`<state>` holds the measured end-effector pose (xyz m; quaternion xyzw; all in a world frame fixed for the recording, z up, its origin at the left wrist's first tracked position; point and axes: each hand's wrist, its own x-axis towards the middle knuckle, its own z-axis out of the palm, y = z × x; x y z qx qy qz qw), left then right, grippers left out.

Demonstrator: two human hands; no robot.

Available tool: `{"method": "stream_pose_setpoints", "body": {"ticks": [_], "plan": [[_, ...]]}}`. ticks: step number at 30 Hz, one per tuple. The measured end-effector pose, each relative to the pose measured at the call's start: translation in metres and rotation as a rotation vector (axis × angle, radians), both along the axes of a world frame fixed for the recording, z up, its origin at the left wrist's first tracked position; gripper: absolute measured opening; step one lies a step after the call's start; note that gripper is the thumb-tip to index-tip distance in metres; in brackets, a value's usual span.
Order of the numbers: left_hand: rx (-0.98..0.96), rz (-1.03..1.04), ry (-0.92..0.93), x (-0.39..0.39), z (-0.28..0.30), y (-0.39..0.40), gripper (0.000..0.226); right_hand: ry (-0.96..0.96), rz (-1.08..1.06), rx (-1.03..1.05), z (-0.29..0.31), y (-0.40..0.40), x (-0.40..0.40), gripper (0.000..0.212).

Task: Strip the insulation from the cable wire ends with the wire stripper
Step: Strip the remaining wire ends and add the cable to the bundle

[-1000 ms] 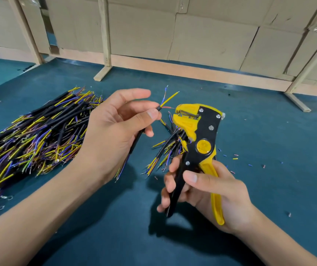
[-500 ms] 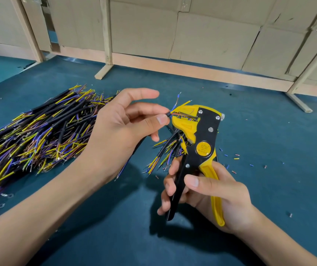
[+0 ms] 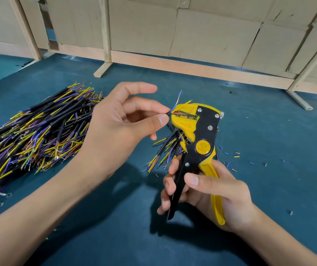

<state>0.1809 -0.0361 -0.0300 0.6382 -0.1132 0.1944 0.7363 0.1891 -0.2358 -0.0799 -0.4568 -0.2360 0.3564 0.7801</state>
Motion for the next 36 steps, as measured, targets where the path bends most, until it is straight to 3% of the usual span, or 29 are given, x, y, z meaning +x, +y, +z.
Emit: {"method": "stream_pose_setpoints", "body": {"ticks": [8,17,30,36], "plan": [[0.092,0.102,-0.056,-0.003,-0.001,-0.003,0.041,0.0,-0.012,0.001,0.0,0.001,-0.002,0.037],[0.119,0.261,-0.034,-0.01,-0.01,-0.014,0.015,-0.014,-0.071,-0.019,-0.006,0.003,-0.003,0.036],[0.19,0.326,0.038,-0.015,-0.009,-0.018,0.017,-0.172,-0.248,-0.125,-0.011,0.008,-0.008,0.022],[0.251,0.322,-0.024,-0.012,-0.005,-0.011,0.019,-0.169,-0.23,-0.126,-0.01,0.007,-0.008,0.02]]}}
